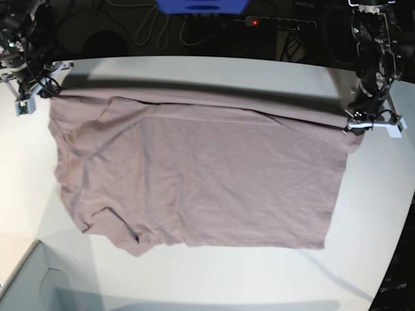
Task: Layout the t-shirt on the table in an organized manner, then fold the t-shirt properly
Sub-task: 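Pull the shirt edge taut with both grippers and lay it down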
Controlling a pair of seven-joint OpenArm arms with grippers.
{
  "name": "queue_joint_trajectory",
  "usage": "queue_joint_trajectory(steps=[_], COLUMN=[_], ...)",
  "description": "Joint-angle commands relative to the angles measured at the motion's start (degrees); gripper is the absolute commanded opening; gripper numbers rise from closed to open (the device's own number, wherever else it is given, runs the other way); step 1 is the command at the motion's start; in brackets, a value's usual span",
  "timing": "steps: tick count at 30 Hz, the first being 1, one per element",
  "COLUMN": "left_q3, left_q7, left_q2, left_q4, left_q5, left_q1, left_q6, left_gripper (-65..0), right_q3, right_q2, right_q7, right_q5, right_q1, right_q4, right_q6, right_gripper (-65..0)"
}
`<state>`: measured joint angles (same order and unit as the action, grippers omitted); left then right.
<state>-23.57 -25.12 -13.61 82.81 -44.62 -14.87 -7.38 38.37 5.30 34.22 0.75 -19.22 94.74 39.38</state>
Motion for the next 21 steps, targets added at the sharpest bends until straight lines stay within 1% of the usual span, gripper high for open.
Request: queue_joint_trajectory(steps=[1, 7, 11, 16, 18, 19, 20, 21], left_q3=[-0.4, -0.4, -0.2, 0.1, 0.1, 0.1, 0.1, 0.1], left_q7=[1.3, 1.3, 1.3, 1.3, 1.2, 1.2, 1.2, 0.8], left_q2=[-0.9, -0.8, -0.8, -0.7, -0.7, -0.7, -0.7, -0.7], left_q4=[1.5, 1.7, 1.6, -2.0, -2.5, -2.5, -2.4, -2.1], left_q5=[0.3, 0.4, 0.4, 0.3, 0.3, 0.3, 0.3, 0.2], left_q1=[-0.3, -1.8, -2.8, -3.4, -3.5, -3.6, -4.2, -4.9], left_q6=[-0.1, -0.1, -0.1, -0.1, -0.1, -0.4, -0.4, -0.4], left_gripper=[-65.0, -65.0, -65.0, -64.5, -59.9, -56.3, -51.7, -46.3], right_q3=[1.1, 1.8, 1.8, 1.8, 1.8, 1.8, 1.8, 1.8], right_q2=[-0.1, -1.1, -1.1, -0.9, -0.9, -0.9, -0.9, -0.9], right_q7=[-0.9, -0.9, -0.9, -0.9, -0.9, -0.9, -0.9, -0.9], right_q5=[0.2, 0.1, 0.1, 0.1, 0.1, 0.1, 0.1, 0.1], right_q1=[0.1, -0.7, -1.8, -1.9, -1.9, -1.9, -1.9, -1.9], right_q4=[1.8, 2.3, -0.5, -4.7, -5.4, -5.5, -5.2, -5.1], right_q6=[0.6, 0.6, 0.6, 0.6, 0.6, 0.6, 0.6, 0.6], right_gripper=[-65.0, -65.0, -65.0, -65.0, -65.0, -65.0, -65.0, -63.5])
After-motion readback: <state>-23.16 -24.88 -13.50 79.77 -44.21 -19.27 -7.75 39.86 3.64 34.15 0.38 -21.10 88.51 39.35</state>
